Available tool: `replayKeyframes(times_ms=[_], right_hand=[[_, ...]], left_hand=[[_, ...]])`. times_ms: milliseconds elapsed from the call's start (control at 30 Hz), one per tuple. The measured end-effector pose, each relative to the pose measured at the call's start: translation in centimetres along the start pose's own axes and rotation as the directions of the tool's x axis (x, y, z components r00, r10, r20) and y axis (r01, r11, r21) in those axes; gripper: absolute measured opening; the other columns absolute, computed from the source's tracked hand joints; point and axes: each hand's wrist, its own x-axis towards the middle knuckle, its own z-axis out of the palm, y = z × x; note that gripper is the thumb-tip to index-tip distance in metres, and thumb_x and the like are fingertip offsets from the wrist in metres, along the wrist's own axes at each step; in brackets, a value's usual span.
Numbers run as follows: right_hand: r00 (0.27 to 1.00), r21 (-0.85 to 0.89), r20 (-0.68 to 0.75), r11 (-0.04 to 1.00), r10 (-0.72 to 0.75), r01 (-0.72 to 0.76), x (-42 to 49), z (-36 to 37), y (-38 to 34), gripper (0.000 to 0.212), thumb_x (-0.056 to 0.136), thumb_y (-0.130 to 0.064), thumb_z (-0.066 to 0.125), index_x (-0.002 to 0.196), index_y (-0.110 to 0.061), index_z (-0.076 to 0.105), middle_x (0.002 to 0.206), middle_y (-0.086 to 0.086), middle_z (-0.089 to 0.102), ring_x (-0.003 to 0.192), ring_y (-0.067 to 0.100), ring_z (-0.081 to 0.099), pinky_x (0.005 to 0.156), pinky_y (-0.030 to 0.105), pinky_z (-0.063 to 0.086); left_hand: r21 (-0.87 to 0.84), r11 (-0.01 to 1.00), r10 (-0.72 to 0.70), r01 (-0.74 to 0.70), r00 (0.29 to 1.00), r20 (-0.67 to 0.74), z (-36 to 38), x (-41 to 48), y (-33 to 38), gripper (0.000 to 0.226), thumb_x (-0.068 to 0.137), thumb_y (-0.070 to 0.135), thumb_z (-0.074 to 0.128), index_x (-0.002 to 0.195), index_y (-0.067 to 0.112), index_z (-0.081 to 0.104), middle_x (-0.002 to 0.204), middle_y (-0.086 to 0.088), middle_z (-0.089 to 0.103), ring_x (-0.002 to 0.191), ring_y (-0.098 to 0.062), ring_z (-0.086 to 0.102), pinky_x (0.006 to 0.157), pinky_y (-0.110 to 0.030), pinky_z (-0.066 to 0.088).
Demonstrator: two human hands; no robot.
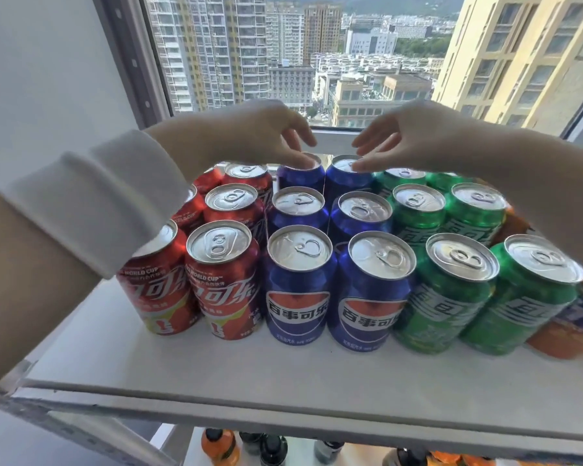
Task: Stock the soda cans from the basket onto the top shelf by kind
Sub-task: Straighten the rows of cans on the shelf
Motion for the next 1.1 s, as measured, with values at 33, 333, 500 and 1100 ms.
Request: replayKeyframes(times_ms=[33, 333, 500, 1100], right_hand=[[1.0, -0.045, -0.006, 0.999, 0.006, -0.006, 0.7, 0.2, 0.1, 0.047, 0.077, -0.032, 0.069, 0.118, -0.012, 0.059, 0.117, 0.004, 0.064, 0.093, 0.012, 0.058, 0.084, 0.02, 0.039], [0.998, -0.144, 0.023, 0.988, 0.06, -0.056, 4.0, 1.5, 0.8, 0.058, 0.072, -0.03, 0.076, 0.124, -0.013, 0.055, 0.122, 0.004, 0.062, 0.102, 0.018, 0.058, 0.085, 0.025, 0.04], [0.998, -0.029, 0.023, 0.998, 0.063, -0.062, 3.8, 1.3, 1.0, 0.053, 0.066, -0.027, 0.079, 0.114, -0.014, 0.059, 0.109, 0.002, 0.064, 0.093, 0.016, 0.059, 0.079, 0.024, 0.041], [0.999, -0.016, 0.045, 1.0, 0.022, -0.021, 2.1, 1.1, 1.2, 0.043, 0.067, -0.03, 0.08, 0.105, -0.023, 0.06, 0.098, -0.006, 0.063, 0.093, 0.013, 0.061, 0.09, 0.031, 0.048]], left_hand=[[0.055, 0.998, -0.011, 0.012, 1.0, -0.011, 0.1, 0.8, -0.3, 0.049, 0.082, 0.042, 0.059, 0.127, 0.024, 0.051, 0.125, 0.001, 0.057, 0.103, -0.013, 0.055, 0.096, -0.03, 0.036], [0.058, 0.998, -0.038, 0.033, 0.995, 0.088, 1.2, 4.3, -1.1, 0.053, 0.076, 0.039, 0.07, 0.126, 0.03, 0.054, 0.129, -0.001, 0.056, 0.103, -0.017, 0.052, 0.089, -0.028, 0.036], [0.026, 0.999, -0.035, 0.034, 0.999, 0.037, 1.3, 3.7, -1.5, 0.051, 0.073, 0.041, 0.072, 0.121, 0.032, 0.058, 0.124, -0.001, 0.06, 0.097, -0.015, 0.052, 0.086, -0.029, 0.039], [0.151, 0.988, -0.032, 0.016, 0.994, 0.103, 1.1, 2.1, 0.4, 0.048, 0.083, 0.041, 0.062, 0.128, 0.029, 0.053, 0.129, 0.0, 0.058, 0.102, -0.015, 0.055, 0.09, -0.027, 0.037]])
